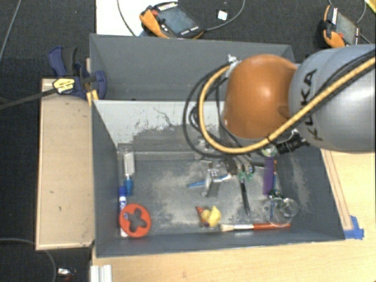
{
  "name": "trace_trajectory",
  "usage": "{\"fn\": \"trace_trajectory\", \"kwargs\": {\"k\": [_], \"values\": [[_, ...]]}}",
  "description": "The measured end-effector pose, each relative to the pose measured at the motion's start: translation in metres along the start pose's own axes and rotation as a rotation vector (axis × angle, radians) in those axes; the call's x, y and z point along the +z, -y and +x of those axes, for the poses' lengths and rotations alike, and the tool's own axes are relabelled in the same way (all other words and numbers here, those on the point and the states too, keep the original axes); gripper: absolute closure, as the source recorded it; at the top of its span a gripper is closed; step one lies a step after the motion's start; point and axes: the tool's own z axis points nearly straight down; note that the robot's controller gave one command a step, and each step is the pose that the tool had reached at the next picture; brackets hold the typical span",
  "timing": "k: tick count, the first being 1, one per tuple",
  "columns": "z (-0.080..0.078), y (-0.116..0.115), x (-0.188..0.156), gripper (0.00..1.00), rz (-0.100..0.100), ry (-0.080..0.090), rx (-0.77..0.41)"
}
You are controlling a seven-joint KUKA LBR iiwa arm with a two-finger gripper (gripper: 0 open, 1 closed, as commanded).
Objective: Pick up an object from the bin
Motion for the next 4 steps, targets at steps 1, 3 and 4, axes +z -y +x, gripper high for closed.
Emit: {"fn": "trace_trajectory", "kwargs": {"k": [1,3,4], "values": [[-0.002,0.001,-0.004,0.0,-0.001,0.008,0.005],[-0.025,0.077,0.058,0.0,-0.003,0.025,-0.065],[-0.025,0.092,0.112,0.0,-0.002,0.009,-0.017]]}}
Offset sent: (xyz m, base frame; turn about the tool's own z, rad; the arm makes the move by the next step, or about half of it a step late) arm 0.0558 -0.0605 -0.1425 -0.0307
